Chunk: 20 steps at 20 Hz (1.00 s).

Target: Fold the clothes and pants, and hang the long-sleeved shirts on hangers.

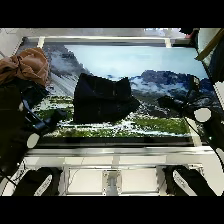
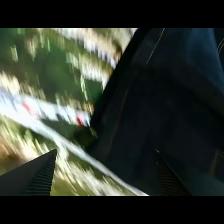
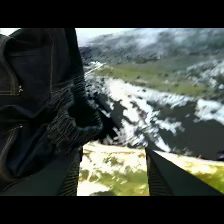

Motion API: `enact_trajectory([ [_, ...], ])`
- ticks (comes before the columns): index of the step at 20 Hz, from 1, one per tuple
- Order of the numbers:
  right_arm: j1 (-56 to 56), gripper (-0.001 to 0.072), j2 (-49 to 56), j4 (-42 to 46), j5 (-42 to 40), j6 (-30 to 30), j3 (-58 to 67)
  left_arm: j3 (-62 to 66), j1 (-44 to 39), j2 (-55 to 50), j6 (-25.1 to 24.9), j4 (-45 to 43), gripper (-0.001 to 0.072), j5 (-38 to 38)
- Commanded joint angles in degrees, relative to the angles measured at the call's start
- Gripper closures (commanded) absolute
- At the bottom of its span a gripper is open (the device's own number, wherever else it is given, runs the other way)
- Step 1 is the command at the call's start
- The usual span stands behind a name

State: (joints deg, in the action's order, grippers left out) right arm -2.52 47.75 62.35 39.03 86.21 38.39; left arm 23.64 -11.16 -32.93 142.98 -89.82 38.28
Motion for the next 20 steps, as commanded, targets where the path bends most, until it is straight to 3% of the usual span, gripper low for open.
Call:
enact_trajectory([
  [1, 0.07, 0.0253, -0.59, -4.85, 1.11, 1.66, -1.86, -5.68, -0.26, -0.13, 4.48, 13.68, 0.0009, -3.1],
  [4, 0.07, 0.0254, -0.59, -9.62, 0.61, 1.11, -3.56, -10.71, -4.17, -3.15, 4.48, 21.14, 0.001, -14.69],
  [7, 2.82, 0.0255, -0.61, -10.03, 0.22, 1.14, -4.87, -12.31, -9.55, -7.93, 5.07, 21.14, 0.0009, -20.55],
  [10, 9.33, 0.0257, -0.61, -10.1, -6.21, 1.95, -7.34, -12.31, -12.55, -15.87, 9.44, 21.14, 0.0013, -35.36],
  [12, 12.87, 0.0257, -0.61, -10.08, -11.61, 4.74, -8.63, -12.31, -12.68, -22.23, 13.38, 21.14, 0.011, -39.82],
  [14, 13.99, 0.0258, -0.61, -10.05, -12.68, 4.85, -8.74, -12.26, -12.68, -25.86, 15.06, 21.11, 0.0115, -46.14],
  [16, 13.99, 0.0258, -0.61, -10.08, -12.31, 4.85, -8.74, -12.09, -12.66, -26.86, 15.19, 21.11, 0.0173, -52.17],
  [17, 13.99, 0.0259, -0.59, -10.01, -11.72, 4.83, -8.74, -11.89, -12.61, -26.86, 15.17, 21.11, 0.0233, -52.74],
  [20, 14.01, 0.0258, -0.57, -10.05, -9.68, 4.9, -9.46, -11.58, -12.61, -28.09, 14.32, 21.09, 0.0241, -52.76],
])
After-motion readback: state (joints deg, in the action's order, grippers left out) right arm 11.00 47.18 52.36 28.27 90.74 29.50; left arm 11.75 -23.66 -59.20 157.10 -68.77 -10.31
